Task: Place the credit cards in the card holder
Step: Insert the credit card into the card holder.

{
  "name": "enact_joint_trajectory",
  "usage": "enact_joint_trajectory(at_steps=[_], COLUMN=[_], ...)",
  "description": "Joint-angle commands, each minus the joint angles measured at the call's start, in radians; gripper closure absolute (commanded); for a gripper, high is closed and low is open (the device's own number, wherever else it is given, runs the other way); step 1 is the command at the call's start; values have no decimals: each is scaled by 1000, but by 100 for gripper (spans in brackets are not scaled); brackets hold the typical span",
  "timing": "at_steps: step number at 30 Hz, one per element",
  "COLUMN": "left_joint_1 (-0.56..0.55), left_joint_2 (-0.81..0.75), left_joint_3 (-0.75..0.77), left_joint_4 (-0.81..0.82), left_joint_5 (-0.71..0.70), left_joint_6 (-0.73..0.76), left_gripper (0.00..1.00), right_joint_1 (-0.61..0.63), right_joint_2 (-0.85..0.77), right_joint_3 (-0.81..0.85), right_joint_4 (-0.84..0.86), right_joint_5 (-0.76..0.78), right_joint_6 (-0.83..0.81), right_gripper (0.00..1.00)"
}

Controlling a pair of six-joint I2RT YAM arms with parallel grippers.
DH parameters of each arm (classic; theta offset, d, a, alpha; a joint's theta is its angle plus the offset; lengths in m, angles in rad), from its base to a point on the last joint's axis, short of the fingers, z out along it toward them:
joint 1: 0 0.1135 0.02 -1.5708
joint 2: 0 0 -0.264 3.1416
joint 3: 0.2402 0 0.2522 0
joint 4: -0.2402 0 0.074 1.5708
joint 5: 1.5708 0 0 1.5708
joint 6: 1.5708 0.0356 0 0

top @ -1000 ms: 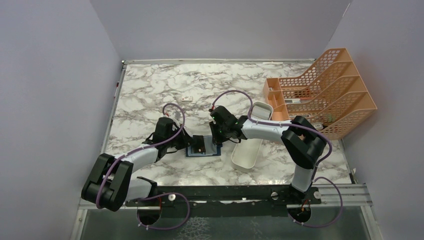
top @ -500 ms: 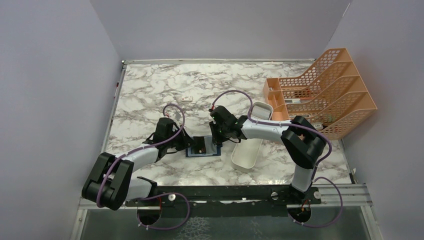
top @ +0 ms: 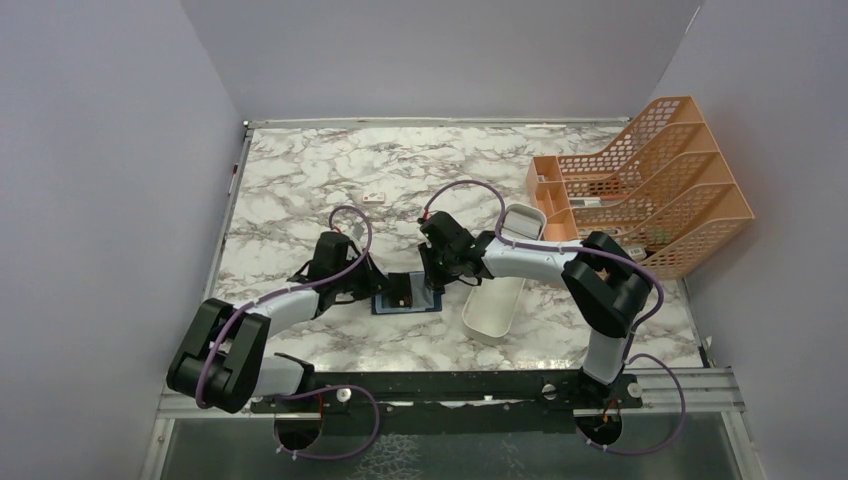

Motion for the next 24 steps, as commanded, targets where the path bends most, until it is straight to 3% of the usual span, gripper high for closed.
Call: enact_joint_trajectory(at_steps=[1,8,15,24], left_joint_1=[-10,-24,-30,-37], left_joint_2=[22,12,-39,46], left_joint_3=[11,0,-4,6], left_joint_4=[-104,-94,-190,-65], left_joint_5=[-37,-9,-108,-50], left_joint_6=[27,-41,-25,-38], left_gripper=[100,100,100,100], right_joint_1=[2,1,1,2], right_joint_2=[47,47,45,46], right_joint_3=[1,-1,-5,0], right_joint_4=[2,4,2,5], right_joint_5=[3,2,-3,-11], right_joint_6=[1,3,3,4], right_gripper=[74,74,74,72])
